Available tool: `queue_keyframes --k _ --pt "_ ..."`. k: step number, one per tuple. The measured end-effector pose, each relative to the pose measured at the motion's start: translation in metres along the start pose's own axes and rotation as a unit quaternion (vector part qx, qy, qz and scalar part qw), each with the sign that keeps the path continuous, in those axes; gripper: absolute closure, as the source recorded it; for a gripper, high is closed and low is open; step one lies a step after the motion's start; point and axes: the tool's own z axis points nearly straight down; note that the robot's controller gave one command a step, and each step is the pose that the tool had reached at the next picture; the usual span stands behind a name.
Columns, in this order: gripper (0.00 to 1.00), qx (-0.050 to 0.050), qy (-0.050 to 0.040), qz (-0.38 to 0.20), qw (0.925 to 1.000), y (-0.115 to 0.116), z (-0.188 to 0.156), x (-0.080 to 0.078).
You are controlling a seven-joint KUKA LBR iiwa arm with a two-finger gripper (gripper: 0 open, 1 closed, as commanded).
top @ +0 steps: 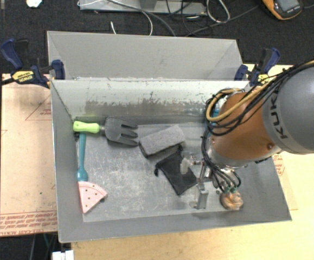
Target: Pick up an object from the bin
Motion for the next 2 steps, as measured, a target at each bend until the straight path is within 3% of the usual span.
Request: queue_keyframes --k 1,2 --pt "0.00 -0.001 -0.0018 -0.062 0.9981 -0.009 0.012 -0.012" --pt "0.00 0.000 -0.0018 0.091 0.9959 -0.013 0.020 -0.022"
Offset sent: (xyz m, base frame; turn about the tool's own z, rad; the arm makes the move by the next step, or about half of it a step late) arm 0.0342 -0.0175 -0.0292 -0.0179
